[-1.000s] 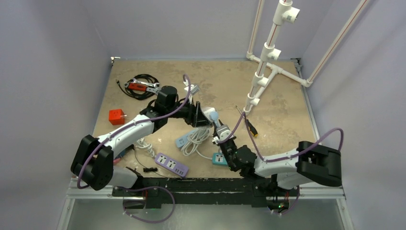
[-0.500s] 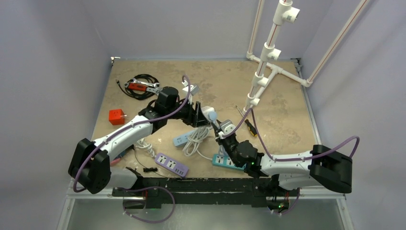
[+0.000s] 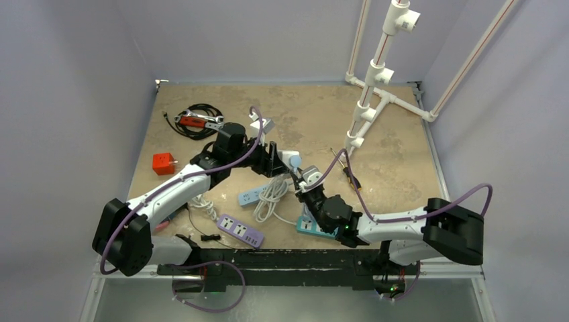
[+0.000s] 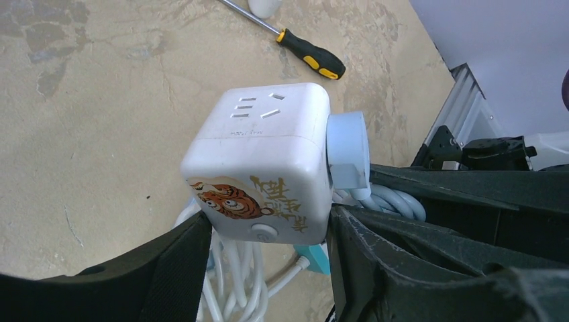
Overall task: Pull the plug off the socket
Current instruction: Remove the plug from the socket.
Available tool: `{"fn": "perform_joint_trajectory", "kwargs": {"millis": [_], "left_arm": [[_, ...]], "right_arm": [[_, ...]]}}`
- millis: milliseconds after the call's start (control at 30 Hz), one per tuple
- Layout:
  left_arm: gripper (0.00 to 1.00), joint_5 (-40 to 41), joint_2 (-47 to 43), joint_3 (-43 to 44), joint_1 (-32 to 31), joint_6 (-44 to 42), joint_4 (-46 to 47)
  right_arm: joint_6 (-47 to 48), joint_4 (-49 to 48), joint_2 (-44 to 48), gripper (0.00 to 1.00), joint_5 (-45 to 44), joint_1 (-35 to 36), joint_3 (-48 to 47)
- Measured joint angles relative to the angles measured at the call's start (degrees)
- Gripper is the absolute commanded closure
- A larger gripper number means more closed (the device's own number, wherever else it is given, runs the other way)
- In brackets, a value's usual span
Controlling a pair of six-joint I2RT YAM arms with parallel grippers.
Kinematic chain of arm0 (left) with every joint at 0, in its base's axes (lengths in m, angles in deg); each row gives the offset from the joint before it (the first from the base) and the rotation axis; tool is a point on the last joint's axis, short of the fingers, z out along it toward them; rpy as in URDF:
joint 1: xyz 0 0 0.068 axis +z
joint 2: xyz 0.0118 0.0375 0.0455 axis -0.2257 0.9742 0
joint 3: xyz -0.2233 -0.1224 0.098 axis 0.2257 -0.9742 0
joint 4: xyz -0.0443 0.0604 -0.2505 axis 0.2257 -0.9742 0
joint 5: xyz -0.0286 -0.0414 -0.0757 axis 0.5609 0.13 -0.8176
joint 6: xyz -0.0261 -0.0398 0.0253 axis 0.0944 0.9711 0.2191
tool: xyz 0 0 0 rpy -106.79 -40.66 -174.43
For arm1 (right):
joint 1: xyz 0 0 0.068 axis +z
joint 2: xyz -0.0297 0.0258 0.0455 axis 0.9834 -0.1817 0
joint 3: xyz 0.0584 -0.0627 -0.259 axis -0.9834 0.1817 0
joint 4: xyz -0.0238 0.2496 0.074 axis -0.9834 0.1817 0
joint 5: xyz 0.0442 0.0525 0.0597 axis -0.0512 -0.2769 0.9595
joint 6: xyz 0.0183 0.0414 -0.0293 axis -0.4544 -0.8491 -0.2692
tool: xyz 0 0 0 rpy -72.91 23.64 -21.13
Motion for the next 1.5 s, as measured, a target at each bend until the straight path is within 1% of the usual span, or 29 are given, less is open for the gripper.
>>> {"fn": "perform_joint_trajectory", "kwargs": {"millis": [200, 300, 333, 433, 533, 567, 700, 800, 1067, 1200, 1400, 1500], "left_arm": [[1.0, -5.2, 0.2, -3.5, 4.0, 2.6, 5.3], [1.0, -6.8, 0.4, -4.2, 5.2, 3.4, 6.8], [0.92, -7.1, 0.5, -4.2, 5.3, 3.4, 7.0], [0.62, -8.2, 1.0, -4.2, 5.5, 3.4, 7.4], [0.38, -9.9, 1.6, -4.0, 5.6, 3.5, 7.6], [0.32, -10.9, 1.9, -3.8, 5.5, 3.5, 7.6], [0.17, -13.7, 2.3, -2.6, 5.3, 3.0, 7.3], [0.09, -14.8, 2.3, -1.3, 5.4, 2.6, 7.3], [0.05, -19.2, 4.1, 0.6, 5.6, 1.3, 5.0], [0.04, -21.5, 6.7, 0.9, 5.6, 1.7, 4.4], [0.04, -24.0, 9.1, 0.9, 4.5, 3.3, 6.2], [0.07, -25.0, 9.9, 0.9, 3.2, 3.6, 7.1]], "right_arm": [[-0.6, -2.9, -6.9, 1.0, -2.6, 0.1, -3.4], [-1.0, -3.6, -8.7, 1.0, -3.7, 0.1, -4.5], [-1.1, -3.8, -8.7, 1.0, -3.8, 0.2, -4.5], [-1.3, -4.2, -8.5, 1.0, -4.4, 0.4, -4.4], [-0.8, -5.8, -7.2, 1.0, -3.9, 0.5, -2.7], [-0.7, -6.6, -6.5, 1.0, -3.5, 0.7, -1.8], [1.0, -10.5, -3.8, 1.0, -2.9, 1.1, 1.7], [2.5, -12.8, -2.6, 1.0, -2.3, 1.1, 3.9], [6.4, -18.6, -0.1, 1.0, -2.0, 1.2, 7.5], [10.1, -21.1, -1.6, 1.0, -2.2, 1.2, 8.0], [14.1, -22.9, -4.2, 1.0, -1.8, 1.5, 8.3], [15.9, -23.8, -5.3, 1.0, -1.2, 1.8, 8.6]]}}
